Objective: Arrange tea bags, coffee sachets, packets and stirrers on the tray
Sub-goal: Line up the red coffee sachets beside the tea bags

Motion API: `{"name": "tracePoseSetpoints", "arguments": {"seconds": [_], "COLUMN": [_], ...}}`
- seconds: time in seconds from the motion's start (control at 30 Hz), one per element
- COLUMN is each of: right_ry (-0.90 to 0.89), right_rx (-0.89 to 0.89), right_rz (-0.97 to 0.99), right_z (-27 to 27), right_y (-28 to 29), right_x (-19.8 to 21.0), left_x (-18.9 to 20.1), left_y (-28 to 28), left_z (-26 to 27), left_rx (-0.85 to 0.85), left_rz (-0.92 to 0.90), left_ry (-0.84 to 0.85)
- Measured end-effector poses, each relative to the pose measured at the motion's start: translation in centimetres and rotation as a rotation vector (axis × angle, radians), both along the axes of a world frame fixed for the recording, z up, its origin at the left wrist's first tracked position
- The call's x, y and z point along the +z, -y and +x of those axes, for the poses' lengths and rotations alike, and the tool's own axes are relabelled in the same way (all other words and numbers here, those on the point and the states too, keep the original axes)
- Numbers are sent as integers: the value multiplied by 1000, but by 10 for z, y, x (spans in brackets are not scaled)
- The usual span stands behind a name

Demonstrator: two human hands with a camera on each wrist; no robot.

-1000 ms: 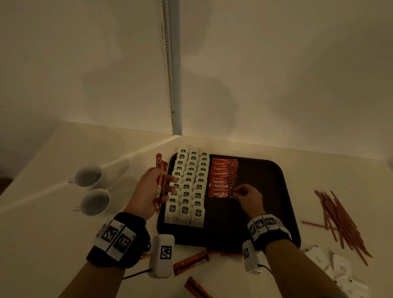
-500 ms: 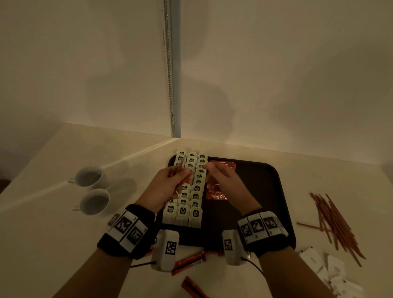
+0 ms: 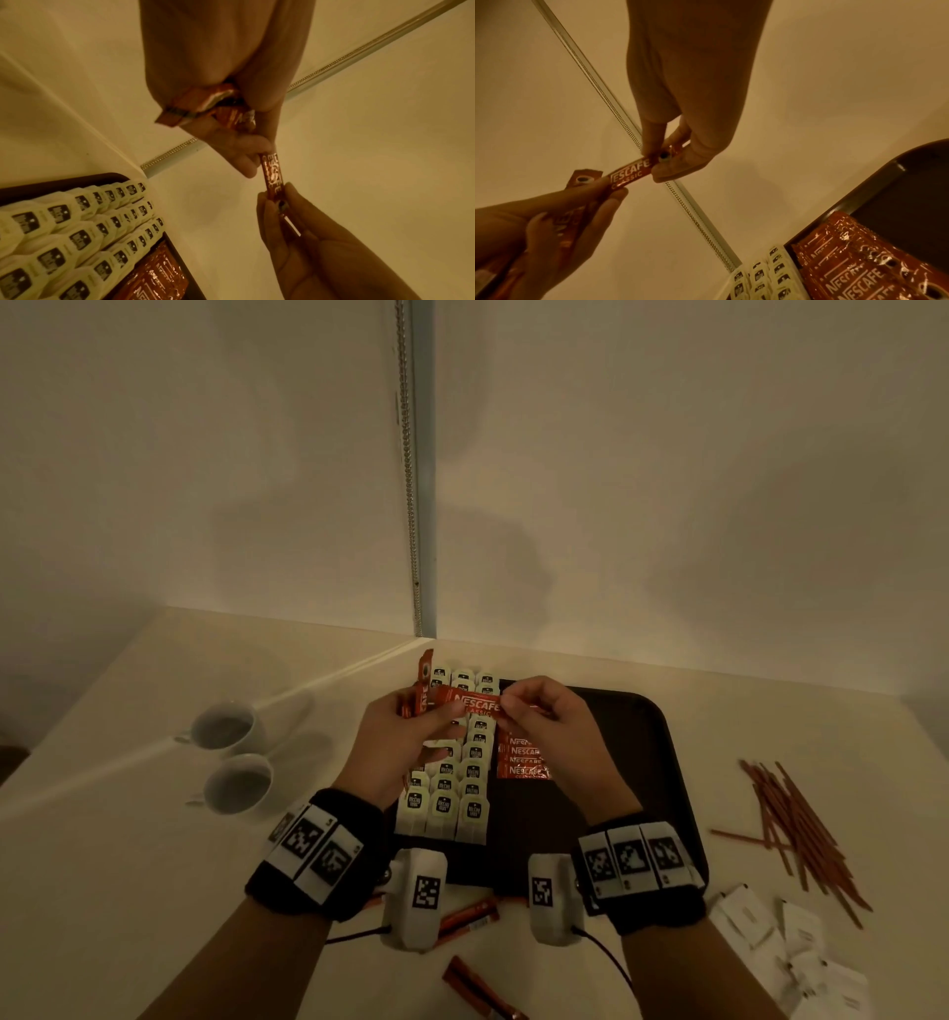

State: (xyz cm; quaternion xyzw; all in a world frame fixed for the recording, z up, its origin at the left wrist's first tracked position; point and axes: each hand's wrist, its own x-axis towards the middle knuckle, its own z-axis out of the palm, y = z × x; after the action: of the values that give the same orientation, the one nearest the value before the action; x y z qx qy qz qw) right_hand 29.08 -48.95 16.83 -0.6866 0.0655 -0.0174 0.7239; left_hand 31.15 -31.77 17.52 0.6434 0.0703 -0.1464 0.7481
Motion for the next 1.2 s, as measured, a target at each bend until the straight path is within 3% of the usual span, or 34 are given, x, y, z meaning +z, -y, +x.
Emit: {"name": "tracePoseSetpoints", "arguments": {"seconds": [0.3, 0.6, 0.77, 1.07, 1.2], "right_ry": [52, 14, -10, -141, -319], "right_rx": [-18, -1, 18, -83, -60], "right_rz": [43, 36, -23, -470, -504], "right_z": [-11, -12, -9, 2, 3], "right_y": [-7, -1, 5, 61, 78], "right_x": [4, 4, -4, -64, -103], "left_x": [5, -4, -9, -15, -16], "left_y": [7, 7, 7, -10, -14], "left_z": [-5, -10, -9, -3, 2], "left_rx": [58, 181, 156, 123, 130], "left_rz": [123, 96, 144, 31, -44], "left_ry": [176, 84, 81, -79, -193]}}
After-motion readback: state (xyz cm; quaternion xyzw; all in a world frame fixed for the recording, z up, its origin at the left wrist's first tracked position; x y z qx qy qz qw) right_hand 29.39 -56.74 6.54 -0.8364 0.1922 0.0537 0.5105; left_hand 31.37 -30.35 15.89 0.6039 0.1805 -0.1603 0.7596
